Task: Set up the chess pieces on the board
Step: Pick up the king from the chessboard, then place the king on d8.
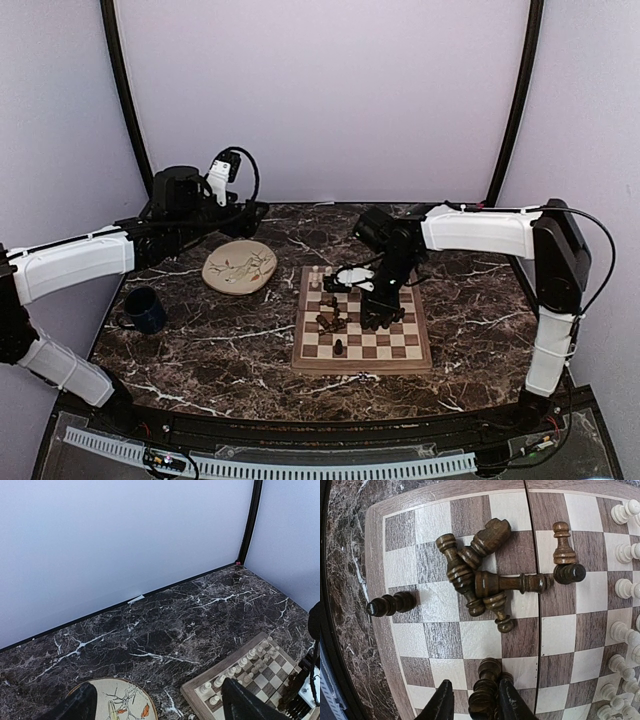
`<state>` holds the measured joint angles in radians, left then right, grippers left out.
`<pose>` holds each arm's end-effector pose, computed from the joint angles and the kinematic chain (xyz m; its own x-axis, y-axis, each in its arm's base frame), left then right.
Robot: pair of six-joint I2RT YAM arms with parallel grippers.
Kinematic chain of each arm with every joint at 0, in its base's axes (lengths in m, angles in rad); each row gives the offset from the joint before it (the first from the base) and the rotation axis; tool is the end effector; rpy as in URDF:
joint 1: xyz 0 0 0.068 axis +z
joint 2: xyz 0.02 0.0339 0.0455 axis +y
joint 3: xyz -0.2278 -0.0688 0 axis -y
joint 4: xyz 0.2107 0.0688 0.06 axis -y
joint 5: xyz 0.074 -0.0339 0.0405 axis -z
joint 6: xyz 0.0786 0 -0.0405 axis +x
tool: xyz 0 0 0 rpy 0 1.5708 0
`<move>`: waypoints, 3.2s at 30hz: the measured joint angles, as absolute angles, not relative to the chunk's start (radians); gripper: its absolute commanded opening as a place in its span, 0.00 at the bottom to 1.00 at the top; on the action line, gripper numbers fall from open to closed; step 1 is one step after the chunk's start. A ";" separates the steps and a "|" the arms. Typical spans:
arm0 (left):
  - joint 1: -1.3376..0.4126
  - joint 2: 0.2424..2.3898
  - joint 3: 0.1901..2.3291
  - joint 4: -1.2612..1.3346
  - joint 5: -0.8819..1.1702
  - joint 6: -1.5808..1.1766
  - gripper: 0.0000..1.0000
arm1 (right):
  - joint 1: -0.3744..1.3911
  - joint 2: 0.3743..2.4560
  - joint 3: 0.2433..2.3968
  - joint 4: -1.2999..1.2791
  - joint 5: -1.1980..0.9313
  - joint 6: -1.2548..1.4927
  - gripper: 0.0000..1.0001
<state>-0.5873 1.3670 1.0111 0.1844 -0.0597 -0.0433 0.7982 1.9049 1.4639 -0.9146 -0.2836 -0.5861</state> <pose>0.2877 -0.1859 0.2934 -0.1638 0.0571 -0.9848 0.4976 0.8668 -0.0325 0.2235 0.2608 0.1470 -0.1648 -0.9298 -0.3291 -0.9847 0.1357 0.1096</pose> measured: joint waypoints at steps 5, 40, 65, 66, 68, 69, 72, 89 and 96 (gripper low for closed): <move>-0.587 1.377 1.011 0.184 -0.059 -0.037 0.88 | 0.809 1.905 1.464 -0.913 -0.260 -0.585 0.18; -0.587 1.393 1.025 0.168 -0.014 -0.035 0.88 | 0.919 1.694 1.321 -0.915 -0.285 -0.616 0.04; -0.587 1.405 1.028 0.162 0.000 -0.034 0.88 | 0.944 1.726 1.282 -0.883 -0.220 -0.620 0.05; -0.587 1.405 1.028 0.162 0.000 -0.035 0.88 | 0.944 1.728 1.282 -0.883 -0.220 -0.620 0.05; -0.587 1.407 1.028 0.162 0.001 -0.034 0.87 | 0.944 1.731 1.282 -0.882 -0.223 -0.620 0.05; -0.587 1.407 1.028 0.162 0.001 -0.034 0.87 | 0.944 1.733 1.282 -0.882 -0.224 -0.620 0.05; -0.587 1.408 1.028 0.162 0.003 -0.034 0.87 | 0.944 1.738 1.281 -0.882 -0.224 -0.620 0.05; -0.587 1.412 1.028 0.161 0.009 -0.034 0.87 | 0.944 1.752 1.269 -0.869 -0.224 -0.617 0.31; -0.587 1.417 1.028 0.161 0.015 -0.034 0.88 | 0.937 1.752 1.288 -0.897 -0.229 -0.609 0.38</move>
<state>-0.5873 1.4166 1.0279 0.1608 0.0154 -0.0341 0.9375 1.7523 1.2877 -0.8974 -0.2287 -0.6086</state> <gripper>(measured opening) 0.875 0.365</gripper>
